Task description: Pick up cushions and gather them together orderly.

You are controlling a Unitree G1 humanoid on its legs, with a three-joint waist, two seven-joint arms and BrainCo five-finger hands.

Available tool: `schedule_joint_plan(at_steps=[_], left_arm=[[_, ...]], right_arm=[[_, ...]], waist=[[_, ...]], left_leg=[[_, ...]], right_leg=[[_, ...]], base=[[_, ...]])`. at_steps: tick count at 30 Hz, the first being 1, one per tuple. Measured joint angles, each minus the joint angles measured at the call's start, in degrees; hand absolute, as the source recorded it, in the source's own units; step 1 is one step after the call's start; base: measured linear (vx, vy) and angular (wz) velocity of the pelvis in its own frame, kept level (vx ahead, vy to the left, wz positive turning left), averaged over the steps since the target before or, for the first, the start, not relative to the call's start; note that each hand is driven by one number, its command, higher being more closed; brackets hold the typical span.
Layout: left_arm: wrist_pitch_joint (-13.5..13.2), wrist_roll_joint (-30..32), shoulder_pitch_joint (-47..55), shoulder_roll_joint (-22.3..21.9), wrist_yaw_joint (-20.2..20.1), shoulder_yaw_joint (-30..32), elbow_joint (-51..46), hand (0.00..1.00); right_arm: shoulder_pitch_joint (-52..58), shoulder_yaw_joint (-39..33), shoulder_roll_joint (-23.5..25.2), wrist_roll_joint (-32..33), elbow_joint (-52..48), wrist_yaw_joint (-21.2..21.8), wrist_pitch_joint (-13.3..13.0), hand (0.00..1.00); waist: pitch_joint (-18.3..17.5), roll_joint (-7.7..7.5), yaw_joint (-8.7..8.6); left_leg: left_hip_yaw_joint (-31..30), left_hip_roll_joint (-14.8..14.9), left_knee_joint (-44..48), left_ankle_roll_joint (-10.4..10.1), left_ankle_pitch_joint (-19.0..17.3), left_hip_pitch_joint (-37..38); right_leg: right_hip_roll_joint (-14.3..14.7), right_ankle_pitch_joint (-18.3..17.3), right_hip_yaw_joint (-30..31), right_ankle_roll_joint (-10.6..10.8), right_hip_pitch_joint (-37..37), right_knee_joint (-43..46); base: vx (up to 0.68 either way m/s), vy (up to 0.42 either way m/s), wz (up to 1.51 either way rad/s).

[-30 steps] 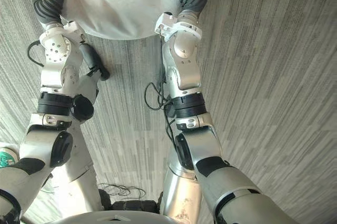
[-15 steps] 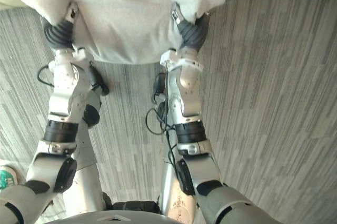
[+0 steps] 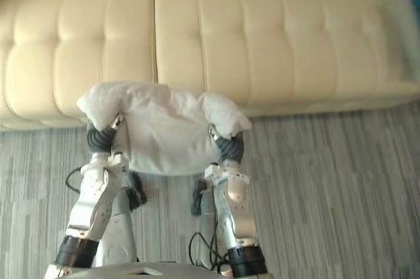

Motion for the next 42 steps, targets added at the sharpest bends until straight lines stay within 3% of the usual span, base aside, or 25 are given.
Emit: schedule_joint_plan(at_steps=[3,7,10,13,15,16,17,18,19,20,21,22,23,24,25,26,29,30,32,35,37,38,40,41,42], left_arm=[[-0.53,-0.29,5.42,-0.02,-1.89,0.50,-0.48,1.00],[-0.66,-0.59,8.09,-0.07,-3.90,0.88,-0.77,1.00],[-0.59,0.05,9.45,-0.21,-4.66,0.88,-0.75,1.00],[-0.03,1.53,10.54,-0.42,-5.56,0.43,-0.62,1.00],[0.05,2.25,11.16,-0.06,-5.57,0.11,-0.63,1.00],[0.06,2.32,11.24,0.47,-5.55,0.17,-0.63,1.00],[0.05,2.33,11.32,0.85,-5.54,0.18,-0.63,1.00],[-0.05,2.31,11.39,1.97,-5.33,0.62,-0.92,1.00],[-0.30,2.30,11.29,2.23,-5.06,1.32,-2.13,1.00],[-0.71,2.23,11.19,2.23,-4.67,1.75,-1.97,1.00],[-0.71,2.23,11.19,2.25,-4.56,1.75,-1.92,1.00],[-0.75,2.23,10.94,2.50,-4.58,1.44,-1.93,1.00],[-0.85,2.22,10.92,3.38,-4.59,1.16,-1.89,1.00],[-1.18,2.21,10.59,4.00,-4.65,1.01,-1.93,1.00],[-1.32,2.14,10.20,3.02,-4.68,0.62,-1.60,1.00],[-1.27,1.29,9.48,2.75,-4.73,0.20,1.57,1.00],[-1.08,-0.13,11.82,1.22,-5.24,-1.62,2.57,1.00],[-1.12,-0.51,12.38,-0.03,-5.47,-1.76,2.15,1.00],[-1.23,-2.04,12.71,-1.19,-5.52,-1.77,2.15,1.00],[-1.23,-3.53,12.77,-1.83,-6.17,-2.13,2.24,1.00],[-1.23,-3.52,12.69,-3.09,-6.87,-2.29,2.15,1.00],[-1.21,-3.48,12.64,-3.29,-6.94,-3.16,2.04,1.00],[-1.20,-3.42,12.70,-3.52,-7.86,-3.95,1.18,1.00],[-1.19,-3.36,12.71,-3.60,-7.98,-4.15,0.89,1.00],[-1.19,-3.19,12.96,-3.59,-8.15,-4.50,0.31,1.00]], right_arm=[[4.87,0.54,1.54,-0.06,-1.18,2.27,0.10,1.00],[5.08,-0.09,1.65,-0.34,-0.39,3.97,0.60,1.00],[4.31,-0.34,0.89,-0.67,2.01,4.50,0.76,1.00],[3.92,-1.28,0.13,-2.77,4.92,4.72,1.49,1.00],[3.89,-1.30,-0.17,-3.44,5.66,4.86,1.83,1.00],[3.75,-1.13,-0.38,-5.11,5.74,5.01,1.86,1.00],[3.57,-0.99,-0.42,-5.17,5.91,5.05,1.87,1.00],[2.32,-0.10,-0.34,-5.15,6.79,5.09,1.92,1.00],[0.35,0.42,-0.83,-5.15,7.01,5.40,1.84,1.00],[-1.65,0.42,-0.92,-5.13,7.90,5.87,2.20,1.00],[-1.78,0.38,-1.01,-5.10,7.89,5.87,2.32,1.00],[-2.27,0.34,-1.66,-5.06,7.83,5.88,2.32,1.00],[-2.89,0.34,-1.63,-5.05,7.84,5.87,2.36,1.00],[-3.04,0.20,-1.95,-5.06,6.73,5.94,2.27,1.00],[-3.60,0.13,-4.03,-5.09,5.41,6.10,1.81,1.00],[-3.41,0.06,-4.34,-5.09,5.77,5.94,2.67,1.00],[1.00,-0.23,-5.72,-5.08,4.30,5.96,3.05,1.00],[2.46,-0.24,-5.84,-5.07,2.82,5.88,3.17,1.00],[4.00,-0.24,-6.23,-4.43,0.26,5.90,3.07,1.00],[4.06,-0.70,-8.33,-4.00,-2.63,5.82,3.06,1.00],[4.71,-2.35,-7.85,-4.00,-3.97,5.64,3.11,1.00],[4.97,-3.33,-7.68,-3.99,-4.46,5.35,3.06,1.00],[5.68,-4.08,-7.55,-4.00,-6.52,4.82,2.81,1.00],[5.89,-4.14,-7.46,-3.99,-6.54,4.81,2.78,1.00],[6.92,-4.41,-7.48,-3.98,-6.65,4.83,2.76,1.00]], waist=[[-4.91,-0.24,0.24],[-6.98,-0.35,-0.15],[-7.61,-0.68,-0.37],[-7.48,-0.68,-1.48],[-7.44,-0.77,-1.58],[-7.36,-0.65,-1.42],[-7.46,-0.72,-1.30],[-8.41,-2.24,-0.94],[-7.89,-1.72,-1.11],[-7.84,-1.68,-0.44],[-7.85,-1.50,-0.58],[-8.03,-1.20,-1.56],[-8.79,-3.53,-3.00],[-8.57,-4.31,-4.01],[-7.72,-2.11,-3.96],[-7.09,-1.43,-3.80],[-8.95,2.52,-4.65],[-9.37,3.22,-4.84],[-10.06,3.94,-4.85],[-10.74,4.10,-4.69],[-10.79,4.45,-4.24],[-11.19,4.21,-4.03],[-11.48,4.12,-2.64],[-11.58,4.26,-2.39],[-12.03,4.95,-2.01]], left_leg=[[2.14,-1.07,-4.18,0.01,0.08,6.08],[3.24,-2.08,-5.90,0.05,-0.14,11.12],[1.51,-3.71,-5.64,0.01,-2.13,13.59],[0.20,-6.58,-5.88,0.81,-4.92,17.18],[-1.05,-8.16,-6.08,1.71,-5.68,19.27],[-1.90,-9.13,-8.25,1.82,-5.71,20.22],[-2.38,-9.86,-10.21,1.86,-5.69,20.88],[-2.81,-12.37,-14.56,2.97,-5.29,22.46],[-3.21,-11.51,-13.03,4.10,-6.08,20.68],[-2.77,-11.22,-11.39,4.25,-4.53,19.90],[-2.71,-11.19,-11.56,4.27,-4.54,19.77],[-2.85,-11.29,-13.71,4.29,-4.54,19.27],[-4.35,-14.58,-17.31,4.90,-5.25,19.72],[-6.14,-16.28,-11.97,4.60,-6.53,17.75],[-9.37,-14.62,-8.84,1.78,-8.17,18.50],[-9.24,-14.68,-7.25,0.85,-9.92,19.80],[-10.73,-11.10,-8.16,-1.75,-10.78,22.29],[-11.39,-9.00,2.74,-1.96,-10.10,19.83],[-9.75,-6.01,10.69,-3.28,-6.19,17.78],[-2.60,-2.91,16.66,-1.77,4.07,16.77],[-0.59,-0.98,21.13,-1.42,-0.59,15.82],[0.42,-0.92,18.61,-0.30,-3.59,14.69],[2.60,-2.12,6.37,0.41,-4.91,12.63],[2.41,-3.12,0.29,0.30,-4.15,12.49],[1.69,-4.14,-8.68,0.69,2.23,13.12]], right_leg=[[0.43,2.76,0.65,0.50,6.46,-7.47],[0.86,5.97,2.20,1.30,12.79,-14.59],[-0.26,6.13,3.27,1.30,14.73,-13.81],[-3.57,6.31,3.37,0.59,12.22,-0.78],[-5.49,10.22,5.16,-1.52,8.78,9.56],[-5.65,13.77,6.62,-1.76,7.30,12.21],[-5.63,15.02,6.85,-2.26,7.19,11.76],[-5.49,14.00,8.13,-1.55,6.46,9.18],[-4.48,9.02,7.74,-1.43,5.69,7.99],[-2.62,4.47,7.62,-0.66,4.56,4.54],[-1.86,4.36,7.62,-0.41,4.68,1.81],[-0.23,4.86,7.94,-0.02,4.56,-6.76],[-1.13,5.52,8.84,-0.08,4.06,-14.13],[-2.51,5.40,10.27,0.59,3.29,-15.94],[-1.00,8.29,10.34,1.65,2.87,-14.02],[-1.93,10.79,11.04,0.71,2.35,-10.63],[0.53,7.13,5.86,-0.07,4.94,-9.62],[1.69,6.19,4.40,-1.39,6.10,-9.87],[2.99,6.14,2.87,-3.24,8.19,-10.45],[2.63,5.81,3.09,-4.10,13.69,-14.69],[2.58,5.77,2.37,-4.15,19.40,-19.28],[1.88,5.77,0.82,-4.14,22.27,-21.12],[0.39,5.70,-0.12,-4.03,23.45,-21.40],[-0.25,5.48,-0.28,-3.63,23.65,-21.11],[-0.58,4.71,-0.34,-1.94,23.92,-20.45]], base=[[0.17,0.058,-0.15],[0.13,0.074,-0.23],[0.07,0.098,-0.22],[-0.02,0.168,0.14],[-0.03,0.120,0.39],[-0.04,0.088,0.35],[0.01,0.116,0.25],[0.08,0.053,0.06],[0.04,-0.005,-0.31],[-0.02,-0.069,-0.35],[-0.03,-0.042,-0.17],[0.12,0.004,0.33],[0.16,0.002,0.58],[0.21,0.008,0.35],[0.15,0.000,0.15],[0.21,-0.058,0.03],[0.36,-0.194,0.23],[0.48,-0.220,0.28],[0.45,-0.199,0.07],[0.45,-0.097,-0.06],[0.36,-0.005,0.27],[0.25,0.060,0.44],[0.24,0.142,0.25],[0.21,0.222,0.02],[0.23,0.276,-0.07]])
